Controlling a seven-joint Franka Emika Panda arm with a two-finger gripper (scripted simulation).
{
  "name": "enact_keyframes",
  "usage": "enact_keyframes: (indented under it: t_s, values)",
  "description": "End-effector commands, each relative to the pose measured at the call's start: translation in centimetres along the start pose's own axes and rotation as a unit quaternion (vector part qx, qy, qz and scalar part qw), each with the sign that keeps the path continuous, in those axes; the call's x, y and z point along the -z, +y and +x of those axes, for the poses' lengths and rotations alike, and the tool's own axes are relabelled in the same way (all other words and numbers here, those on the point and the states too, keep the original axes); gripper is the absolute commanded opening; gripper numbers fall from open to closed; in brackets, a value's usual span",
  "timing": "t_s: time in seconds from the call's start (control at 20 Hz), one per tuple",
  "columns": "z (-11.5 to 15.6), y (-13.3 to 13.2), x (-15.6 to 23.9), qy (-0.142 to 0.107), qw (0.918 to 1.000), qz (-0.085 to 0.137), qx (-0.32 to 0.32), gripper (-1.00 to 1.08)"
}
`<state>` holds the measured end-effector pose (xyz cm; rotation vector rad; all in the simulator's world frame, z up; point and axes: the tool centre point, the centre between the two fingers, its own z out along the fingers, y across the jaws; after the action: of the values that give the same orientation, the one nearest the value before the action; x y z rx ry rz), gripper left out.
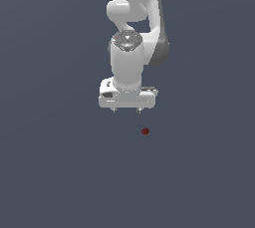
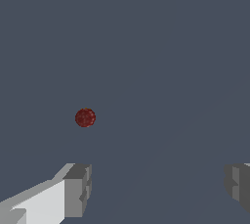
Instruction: Pick up the object and move it to a goal position.
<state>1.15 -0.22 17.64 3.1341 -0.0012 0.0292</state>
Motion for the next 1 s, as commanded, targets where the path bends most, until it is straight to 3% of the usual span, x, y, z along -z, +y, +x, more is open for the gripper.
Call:
enact_keyframes:
  t_s: [0.0,0.55,0.95]
  values:
    - [0.0,-0.1,-0.1,0.000,1.0000,0.000,-0.002,1.00]
    - [0.5,-1.8,-2.0,-0.002,0.9981,0.003,-0.061,1.00]
    - [1.0,-4.2,-4.8,-0.006,0.9892,0.005,-0.146,1.00]
